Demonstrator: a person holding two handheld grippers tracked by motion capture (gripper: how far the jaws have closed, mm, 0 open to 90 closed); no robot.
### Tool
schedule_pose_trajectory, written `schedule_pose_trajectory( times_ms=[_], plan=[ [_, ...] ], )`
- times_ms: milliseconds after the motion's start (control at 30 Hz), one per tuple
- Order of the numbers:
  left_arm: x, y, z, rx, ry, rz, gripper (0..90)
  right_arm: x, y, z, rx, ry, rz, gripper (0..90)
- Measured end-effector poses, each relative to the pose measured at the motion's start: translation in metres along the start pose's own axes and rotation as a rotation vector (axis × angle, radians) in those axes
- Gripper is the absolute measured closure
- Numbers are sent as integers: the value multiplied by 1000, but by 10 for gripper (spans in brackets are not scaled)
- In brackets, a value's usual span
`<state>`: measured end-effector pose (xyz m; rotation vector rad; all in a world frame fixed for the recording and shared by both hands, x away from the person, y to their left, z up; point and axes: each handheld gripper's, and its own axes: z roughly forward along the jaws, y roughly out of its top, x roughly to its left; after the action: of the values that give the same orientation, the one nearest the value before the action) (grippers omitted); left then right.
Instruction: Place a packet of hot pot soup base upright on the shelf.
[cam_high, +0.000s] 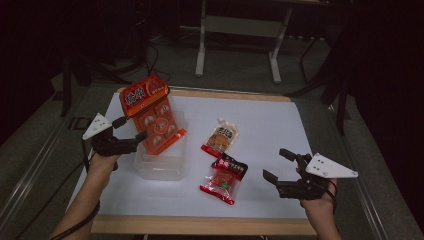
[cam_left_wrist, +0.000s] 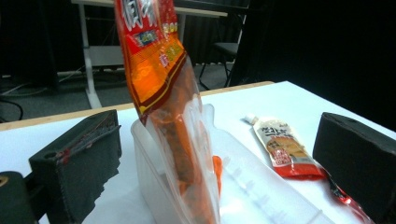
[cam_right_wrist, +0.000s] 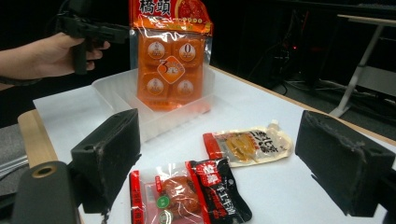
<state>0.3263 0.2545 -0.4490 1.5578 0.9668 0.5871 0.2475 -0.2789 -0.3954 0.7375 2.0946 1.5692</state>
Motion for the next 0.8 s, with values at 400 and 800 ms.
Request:
schedule_pose_trajectory(
  times_ms=[400, 800],
  plan=[
    [-19, -6, -24, 15, -47, 29, 16, -1, -2, 3, 14, -16, -14, 144],
    [-44, -15, -50, -5, -110, 71, 16, 1, -4, 10, 37, 2, -35, 162]
  ],
)
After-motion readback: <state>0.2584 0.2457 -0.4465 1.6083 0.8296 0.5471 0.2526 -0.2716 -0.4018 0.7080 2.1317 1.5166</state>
